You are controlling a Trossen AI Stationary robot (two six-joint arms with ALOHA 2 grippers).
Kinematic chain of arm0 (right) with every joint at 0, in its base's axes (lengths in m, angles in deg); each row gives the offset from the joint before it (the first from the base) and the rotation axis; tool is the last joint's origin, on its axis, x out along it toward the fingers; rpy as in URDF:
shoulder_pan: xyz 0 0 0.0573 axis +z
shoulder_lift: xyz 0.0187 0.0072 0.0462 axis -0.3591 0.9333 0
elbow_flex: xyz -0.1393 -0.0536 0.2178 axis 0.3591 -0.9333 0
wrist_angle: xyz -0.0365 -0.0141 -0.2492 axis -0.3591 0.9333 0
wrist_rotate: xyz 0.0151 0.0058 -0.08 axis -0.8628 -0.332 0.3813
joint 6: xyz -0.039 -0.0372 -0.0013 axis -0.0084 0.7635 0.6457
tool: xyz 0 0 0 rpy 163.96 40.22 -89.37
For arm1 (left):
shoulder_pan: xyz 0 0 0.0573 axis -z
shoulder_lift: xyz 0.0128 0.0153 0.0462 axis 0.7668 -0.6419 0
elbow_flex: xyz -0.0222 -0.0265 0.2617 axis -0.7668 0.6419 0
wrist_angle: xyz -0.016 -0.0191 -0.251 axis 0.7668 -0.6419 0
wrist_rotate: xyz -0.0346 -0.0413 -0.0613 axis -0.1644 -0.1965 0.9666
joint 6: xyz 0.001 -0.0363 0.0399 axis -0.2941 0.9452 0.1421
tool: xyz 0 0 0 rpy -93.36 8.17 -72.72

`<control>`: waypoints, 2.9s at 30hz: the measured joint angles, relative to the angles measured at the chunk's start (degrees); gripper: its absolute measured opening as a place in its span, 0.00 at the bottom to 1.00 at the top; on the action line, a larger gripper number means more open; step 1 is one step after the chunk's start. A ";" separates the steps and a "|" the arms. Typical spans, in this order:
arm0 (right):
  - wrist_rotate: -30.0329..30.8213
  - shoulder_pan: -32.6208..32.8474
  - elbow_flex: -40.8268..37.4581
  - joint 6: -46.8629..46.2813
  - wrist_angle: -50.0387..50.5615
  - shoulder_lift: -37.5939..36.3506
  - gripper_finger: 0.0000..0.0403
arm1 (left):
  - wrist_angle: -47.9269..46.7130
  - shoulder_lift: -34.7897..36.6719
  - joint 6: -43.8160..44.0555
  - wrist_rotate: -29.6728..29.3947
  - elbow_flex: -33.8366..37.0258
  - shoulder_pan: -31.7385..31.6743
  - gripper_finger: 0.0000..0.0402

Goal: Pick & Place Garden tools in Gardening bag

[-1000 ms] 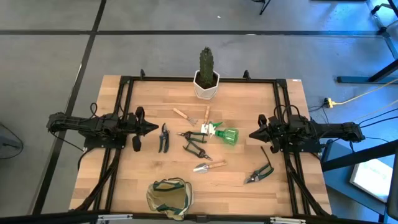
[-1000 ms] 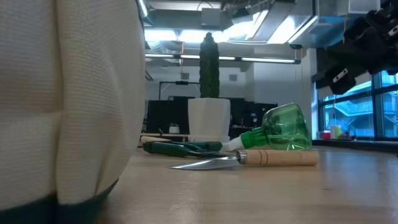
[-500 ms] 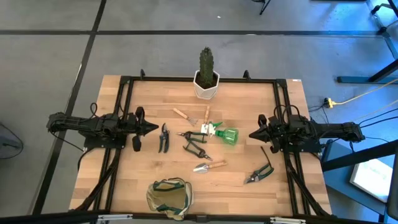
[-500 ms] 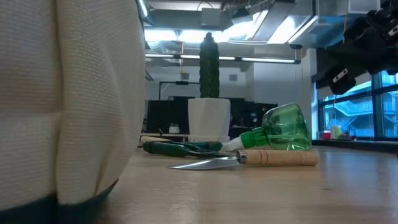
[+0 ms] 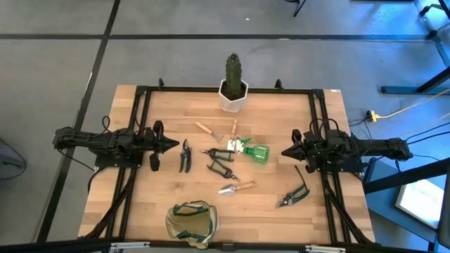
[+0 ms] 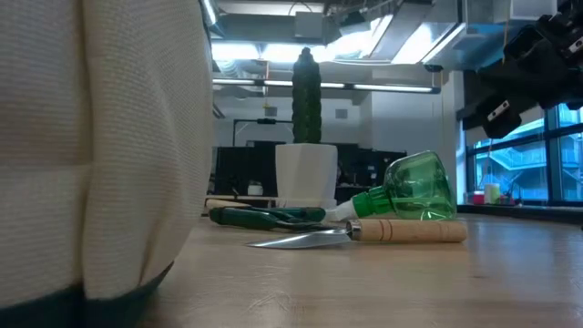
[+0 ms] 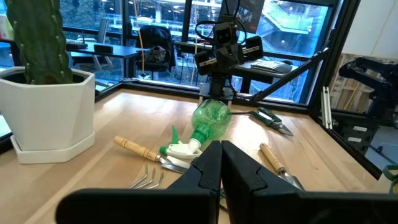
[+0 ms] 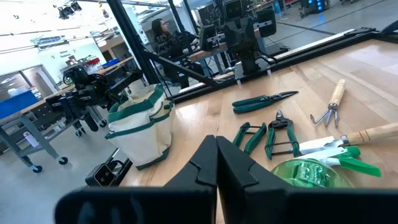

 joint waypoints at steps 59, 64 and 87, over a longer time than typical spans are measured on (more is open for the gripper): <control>25.03 0.00 8.98 -19.06 -41.66 8.12 0.00 | 28.31 -22.29 19.48 -10.30 -25.78 -0.12 0.01; 21.47 0.03 16.64 -18.10 -39.80 17.45 0.01 | 20.83 -27.04 22.33 -7.22 -30.30 -0.12 0.01; 18.47 6.45 63.79 -16.06 33.78 56.85 0.59 | 5.61 -27.71 31.21 3.04 -31.42 -0.12 0.01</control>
